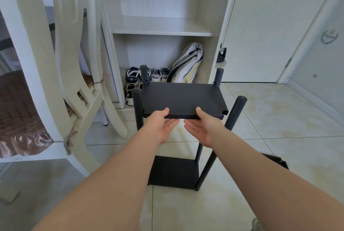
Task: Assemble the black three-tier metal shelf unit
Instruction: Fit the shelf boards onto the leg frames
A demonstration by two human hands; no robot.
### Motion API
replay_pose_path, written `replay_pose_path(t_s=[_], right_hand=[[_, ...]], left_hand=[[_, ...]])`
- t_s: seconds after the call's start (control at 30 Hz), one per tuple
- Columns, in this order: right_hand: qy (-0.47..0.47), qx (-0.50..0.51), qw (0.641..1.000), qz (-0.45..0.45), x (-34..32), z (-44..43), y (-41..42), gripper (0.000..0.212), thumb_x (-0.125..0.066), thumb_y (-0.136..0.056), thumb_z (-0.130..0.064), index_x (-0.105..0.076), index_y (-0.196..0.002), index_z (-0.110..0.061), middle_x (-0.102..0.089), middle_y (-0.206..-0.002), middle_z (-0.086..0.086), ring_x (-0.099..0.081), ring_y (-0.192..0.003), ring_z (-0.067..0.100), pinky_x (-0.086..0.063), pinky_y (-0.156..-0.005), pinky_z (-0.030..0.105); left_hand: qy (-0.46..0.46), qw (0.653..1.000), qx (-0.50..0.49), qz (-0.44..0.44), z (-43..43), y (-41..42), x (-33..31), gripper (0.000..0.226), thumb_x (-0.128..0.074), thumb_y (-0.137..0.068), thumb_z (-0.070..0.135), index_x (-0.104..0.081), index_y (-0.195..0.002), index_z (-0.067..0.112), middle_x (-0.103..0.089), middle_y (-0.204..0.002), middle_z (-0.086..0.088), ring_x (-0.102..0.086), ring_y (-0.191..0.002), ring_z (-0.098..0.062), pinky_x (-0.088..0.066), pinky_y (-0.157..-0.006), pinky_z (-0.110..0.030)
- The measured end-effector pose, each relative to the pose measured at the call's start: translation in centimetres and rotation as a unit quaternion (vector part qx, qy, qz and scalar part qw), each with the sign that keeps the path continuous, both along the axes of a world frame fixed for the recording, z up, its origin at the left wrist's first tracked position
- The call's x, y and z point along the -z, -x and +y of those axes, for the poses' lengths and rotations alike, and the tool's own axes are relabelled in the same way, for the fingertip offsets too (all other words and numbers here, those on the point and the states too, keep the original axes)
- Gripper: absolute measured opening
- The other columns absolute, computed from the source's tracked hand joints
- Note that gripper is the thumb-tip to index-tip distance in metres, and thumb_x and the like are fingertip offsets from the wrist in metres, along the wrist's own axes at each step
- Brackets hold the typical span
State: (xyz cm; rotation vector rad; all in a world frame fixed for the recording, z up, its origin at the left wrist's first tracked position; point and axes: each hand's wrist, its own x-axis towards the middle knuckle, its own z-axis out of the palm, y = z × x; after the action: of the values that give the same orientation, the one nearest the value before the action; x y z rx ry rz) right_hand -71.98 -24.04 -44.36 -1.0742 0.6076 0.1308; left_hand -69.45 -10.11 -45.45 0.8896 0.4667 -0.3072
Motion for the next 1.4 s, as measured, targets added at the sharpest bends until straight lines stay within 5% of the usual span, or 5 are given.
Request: replay_pose_path(t_s=[0.4, 0.73, 0.93, 1.4], right_hand=[[0.029, 0.075, 0.997, 0.015, 3.2, 2.0, -0.1, 0.017, -0.061, -0.102, -0.019, -0.06, -0.113, -0.006, -0.075, -0.097, 0.017, -0.076, -0.085, 0.026, -0.062, -0.085, 0.04], [0.026, 0.094, 0.995, 0.016, 4.4, 3.0, 0.8, 0.019, -0.061, -0.102, -0.019, -0.061, -0.113, -0.004, -0.074, -0.099, 0.018, -0.076, -0.084, 0.028, -0.061, -0.072, 0.035], [0.017, 0.095, 0.995, 0.03, 6.6, 3.1, 1.2, 0.027, -0.061, -0.101, -0.019, -0.059, -0.123, -0.002, -0.073, -0.102, 0.02, -0.076, -0.083, 0.028, -0.062, -0.069, 0.034], [0.021, 0.101, 0.99, 0.101, 14.4, 2.8, 3.4, 0.031, -0.063, -0.1, -0.015, -0.056, -0.125, 0.001, -0.073, -0.101, 0.023, -0.076, -0.085, 0.031, -0.063, -0.076, 0.038]], left_hand=[[-0.116, 0.992, -0.018, 0.049, -0.4, 0.0, 3.2, 0.019, -0.063, -0.098, 0.032, -0.056, -0.105, 0.015, -0.077, -0.09, -0.01, -0.076, -0.08, -0.021, -0.058, -0.092, -0.04], [-0.125, 0.989, -0.052, 0.054, -1.2, 0.8, 4.5, 0.015, -0.067, -0.093, 0.023, -0.059, -0.104, 0.015, -0.075, -0.097, -0.007, -0.075, -0.077, -0.019, -0.059, -0.068, -0.029], [-0.142, 0.983, -0.097, 0.07, -2.9, 0.9, 7.4, 0.025, -0.071, -0.087, 0.027, -0.048, -0.085, 0.017, -0.07, -0.101, -0.01, -0.072, -0.09, -0.029, -0.059, -0.088, -0.045], [-0.135, 0.975, -0.078, 0.159, -3.1, 3.3, 16.1, 0.041, -0.069, -0.089, 0.026, -0.056, -0.126, 0.012, -0.068, -0.114, -0.007, -0.07, -0.098, -0.028, -0.058, -0.09, -0.042]])
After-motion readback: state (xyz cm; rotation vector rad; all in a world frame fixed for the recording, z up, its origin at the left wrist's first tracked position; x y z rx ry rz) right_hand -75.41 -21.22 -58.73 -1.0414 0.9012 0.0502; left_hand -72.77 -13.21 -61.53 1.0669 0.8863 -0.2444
